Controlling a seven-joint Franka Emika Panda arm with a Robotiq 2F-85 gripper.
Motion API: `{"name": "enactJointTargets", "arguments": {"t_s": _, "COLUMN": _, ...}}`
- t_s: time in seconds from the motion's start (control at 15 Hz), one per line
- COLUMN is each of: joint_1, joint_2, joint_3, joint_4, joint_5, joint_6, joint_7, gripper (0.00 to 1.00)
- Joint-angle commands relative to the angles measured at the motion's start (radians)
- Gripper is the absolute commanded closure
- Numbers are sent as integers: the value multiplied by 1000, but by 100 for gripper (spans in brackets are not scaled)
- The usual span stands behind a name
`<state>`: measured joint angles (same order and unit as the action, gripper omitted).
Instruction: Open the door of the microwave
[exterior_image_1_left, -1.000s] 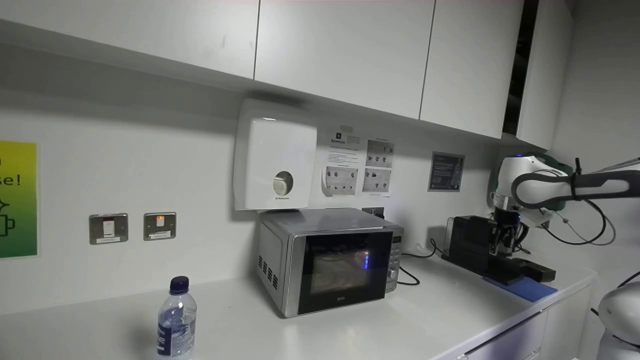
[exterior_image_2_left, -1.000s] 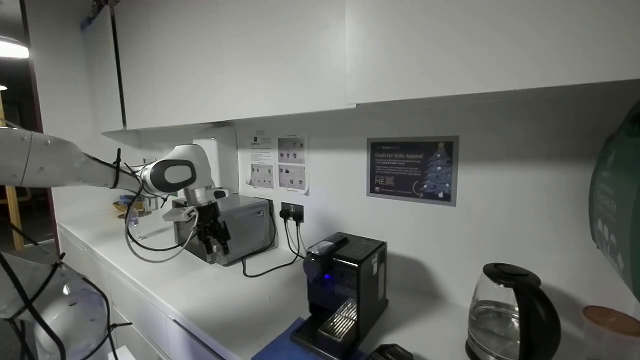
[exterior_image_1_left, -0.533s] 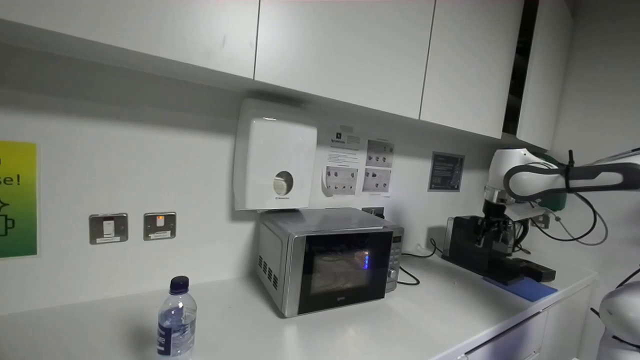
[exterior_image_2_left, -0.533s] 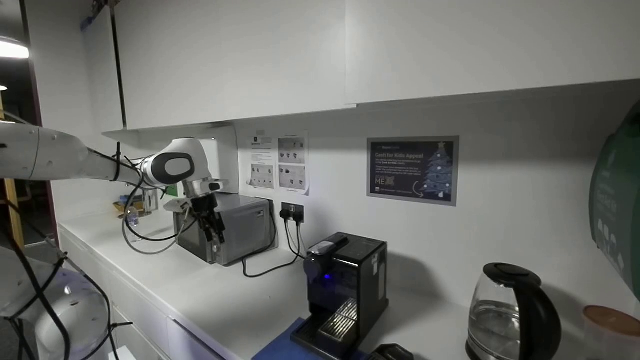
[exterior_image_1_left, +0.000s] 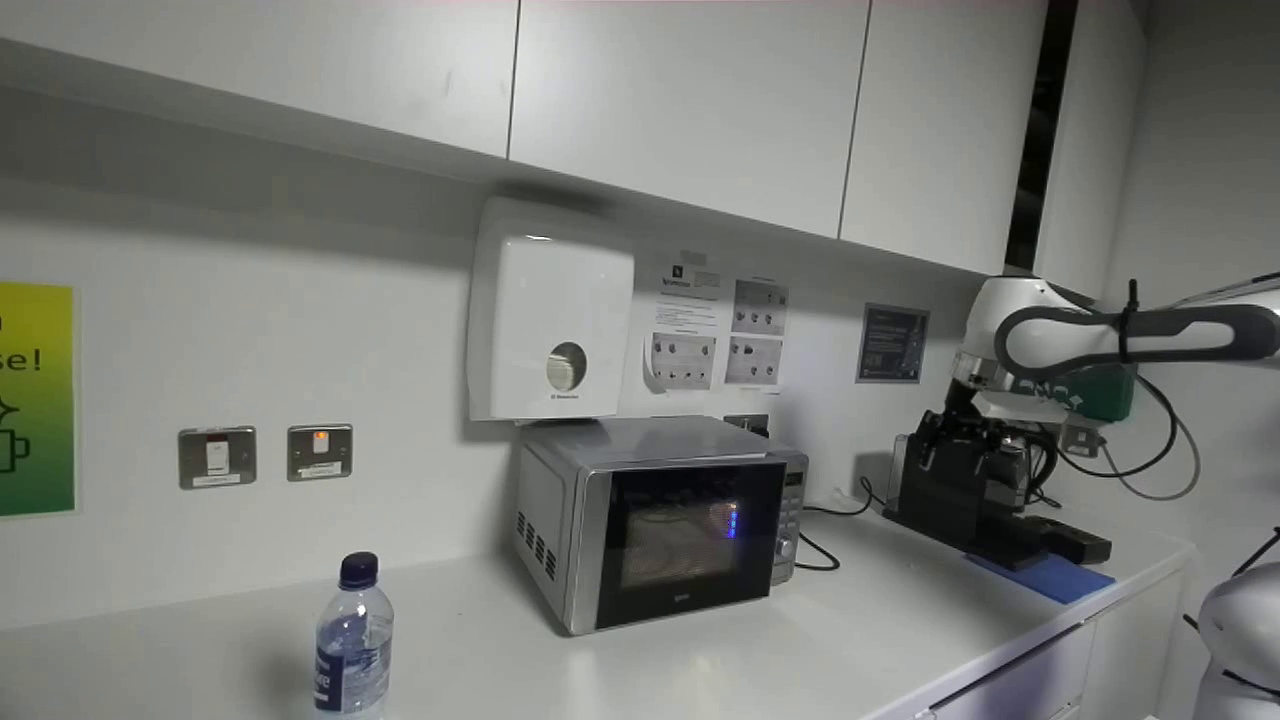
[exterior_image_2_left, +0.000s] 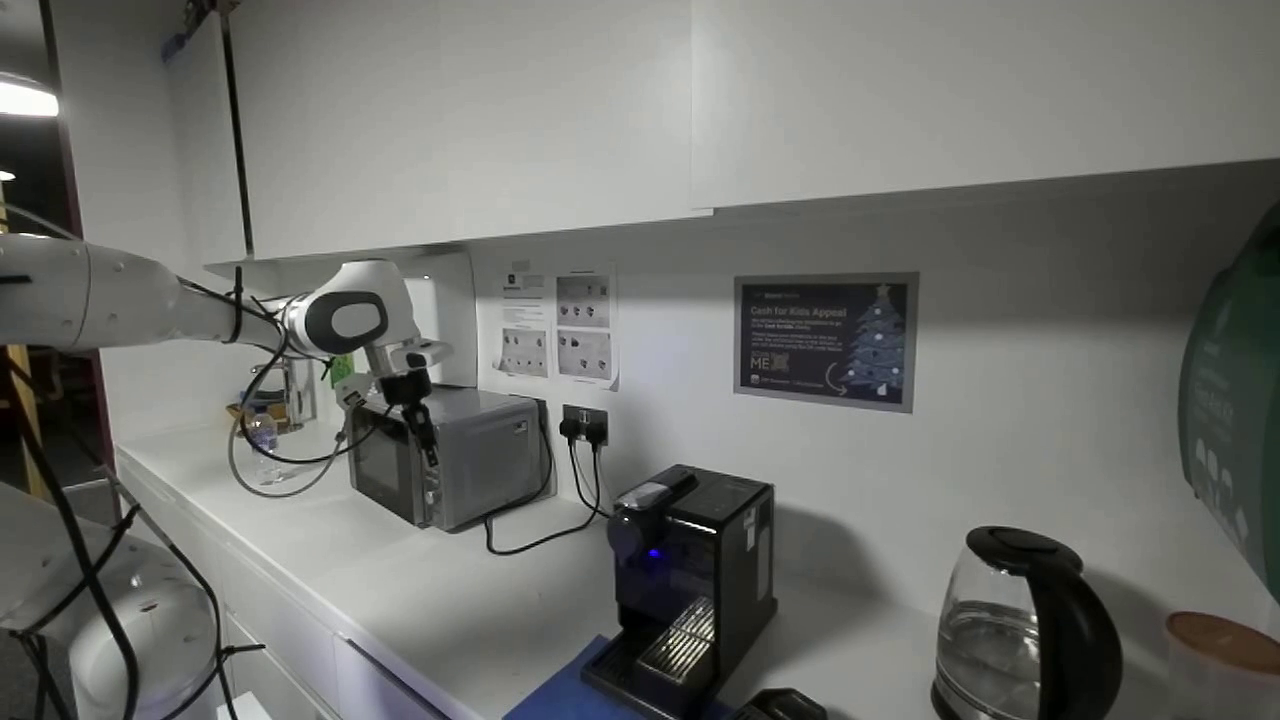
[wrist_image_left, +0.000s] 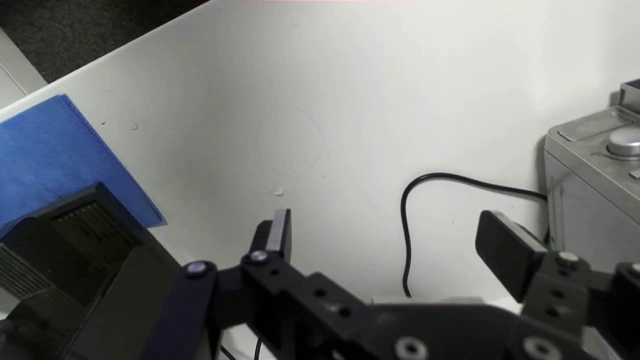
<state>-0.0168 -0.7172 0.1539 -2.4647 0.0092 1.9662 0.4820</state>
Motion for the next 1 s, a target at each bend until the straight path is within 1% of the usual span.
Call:
{"name": "enactJointTargets", "arguments": {"t_s": 0.0, "joint_1": -17, "joint_2": 19, "joint_3": 20, "joint_4": 32, "joint_5": 74, "joint_6": 40, "joint_7": 82, "gripper": 0}}
{"name": "enactJointTargets", "arguments": {"t_s": 0.33, "joint_1": -9, "joint_2": 54, "joint_3": 13, "joint_4": 45, "joint_5": 193, "joint_6": 64, "joint_7": 144, "gripper": 0}}
{"name": "enactJointTargets", "arguments": {"t_s": 0.6, "joint_1": 0, "joint_2": 99, "joint_3": 9, "joint_4": 72, "joint_5": 261, "joint_6": 54, "joint_7": 164, "gripper": 0}}
{"name": "enactJointTargets", "arguments": {"t_s": 0.8, "joint_1": 5, "joint_2": 145, "joint_3": 11, "joint_4": 123, "joint_5": 275, "joint_6": 0, "joint_7": 165, "gripper": 0}}
{"name": "enactJointTargets", "arguments": {"t_s": 0.93, "joint_1": 10, "joint_2": 176, "joint_3": 18, "joint_4": 163, "joint_5": 263, "joint_6": -48, "joint_7": 165, "gripper": 0}}
